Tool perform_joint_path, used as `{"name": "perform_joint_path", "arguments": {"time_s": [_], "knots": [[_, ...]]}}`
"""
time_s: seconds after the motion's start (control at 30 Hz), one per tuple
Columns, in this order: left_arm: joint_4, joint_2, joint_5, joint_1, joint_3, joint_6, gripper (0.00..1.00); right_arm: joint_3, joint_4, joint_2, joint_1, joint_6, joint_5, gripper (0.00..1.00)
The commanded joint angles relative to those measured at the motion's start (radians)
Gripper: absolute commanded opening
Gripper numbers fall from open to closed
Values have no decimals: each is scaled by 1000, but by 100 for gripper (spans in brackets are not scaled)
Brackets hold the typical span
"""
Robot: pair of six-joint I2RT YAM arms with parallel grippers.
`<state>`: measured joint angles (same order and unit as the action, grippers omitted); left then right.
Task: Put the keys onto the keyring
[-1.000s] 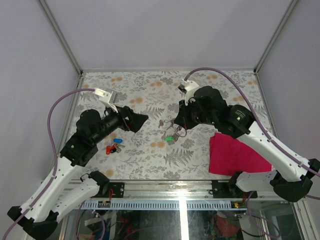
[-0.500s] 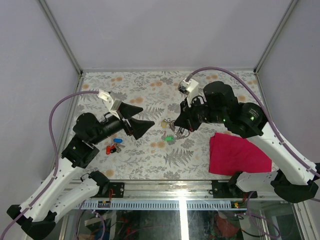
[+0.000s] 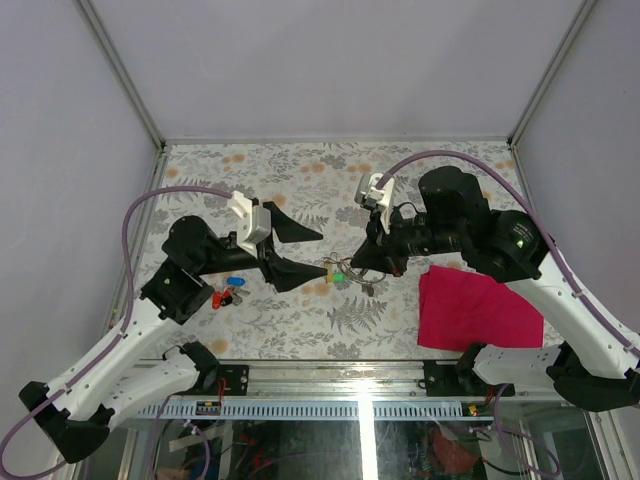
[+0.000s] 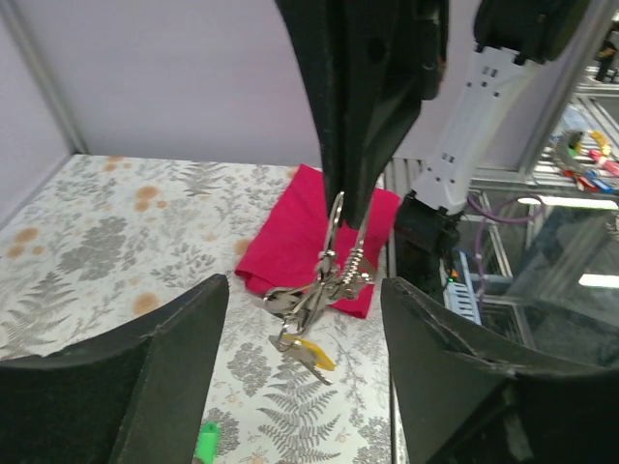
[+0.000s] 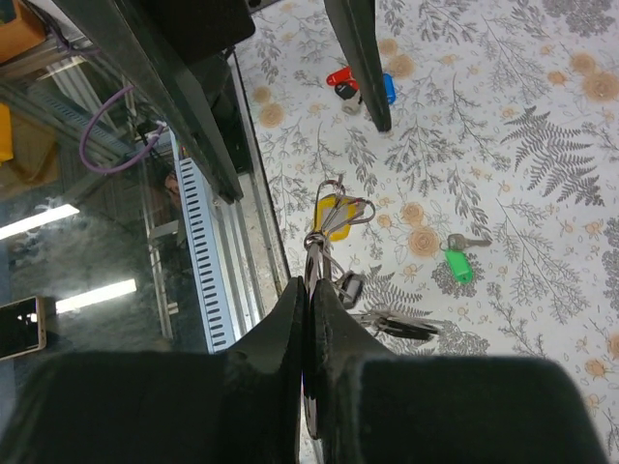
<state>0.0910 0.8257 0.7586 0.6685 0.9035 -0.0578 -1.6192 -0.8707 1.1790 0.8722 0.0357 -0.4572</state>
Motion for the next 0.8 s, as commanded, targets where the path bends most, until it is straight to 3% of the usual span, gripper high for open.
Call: {"name": "perform_joint_path", "arguments": {"time_s": [0.0,0.77], "knots": [[72,13,83,32,49,58,63,-33,51,-16,-1,47,-78,0],[-39,125,-12,175,124,157,41,27,94,-48,-2,66,-163,0]]}}
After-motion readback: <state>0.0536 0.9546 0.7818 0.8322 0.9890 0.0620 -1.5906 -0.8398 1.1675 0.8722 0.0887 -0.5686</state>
